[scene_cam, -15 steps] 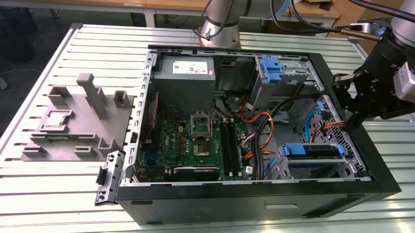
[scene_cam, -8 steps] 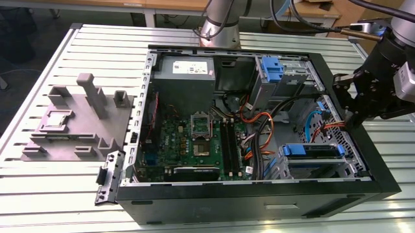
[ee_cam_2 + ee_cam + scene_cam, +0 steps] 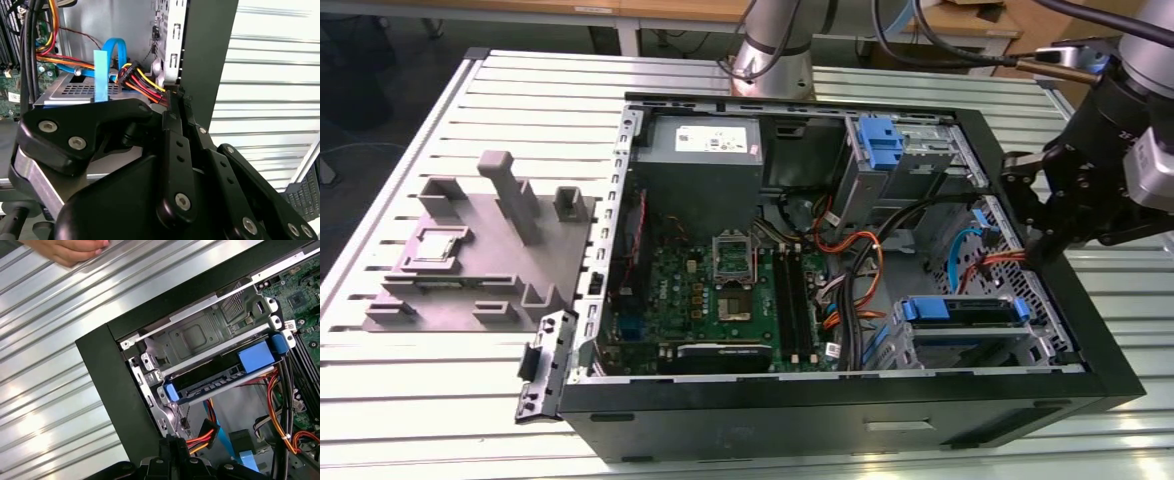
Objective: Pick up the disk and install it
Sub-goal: 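Insert the first disk wire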
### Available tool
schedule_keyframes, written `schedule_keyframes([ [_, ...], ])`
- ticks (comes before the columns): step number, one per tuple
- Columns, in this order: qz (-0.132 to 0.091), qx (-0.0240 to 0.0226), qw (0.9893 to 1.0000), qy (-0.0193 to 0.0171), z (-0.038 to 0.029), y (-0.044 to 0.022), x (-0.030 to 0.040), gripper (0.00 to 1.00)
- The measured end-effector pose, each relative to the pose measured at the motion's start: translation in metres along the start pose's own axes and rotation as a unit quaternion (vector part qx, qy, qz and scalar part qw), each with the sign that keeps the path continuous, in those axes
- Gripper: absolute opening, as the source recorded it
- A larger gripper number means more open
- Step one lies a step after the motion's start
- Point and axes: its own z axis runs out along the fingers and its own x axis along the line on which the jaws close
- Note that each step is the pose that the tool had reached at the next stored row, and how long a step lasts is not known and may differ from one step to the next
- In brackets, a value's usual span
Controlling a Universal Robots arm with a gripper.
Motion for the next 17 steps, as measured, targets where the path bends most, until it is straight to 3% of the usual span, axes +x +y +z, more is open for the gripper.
schedule_keyframes([
  [4,0.001,-0.0002,1.0000,0.0001,-0.0005,0.0019,-0.0037,0.16],
  [7,0.025,-0.0031,0.9997,0.0013,-0.0005,0.0018,-0.0038,0.16],
  [10,0.053,-0.0065,0.9986,0.0028,-0.0005,0.0018,-0.0039,0.16],
  [14,0.085,-0.0106,0.9963,0.0045,-0.0004,0.0019,-0.0040,0.16],
  [17,0.090,-0.0112,0.9958,0.0047,-0.0016,0.0055,-0.0114,0.16],
])
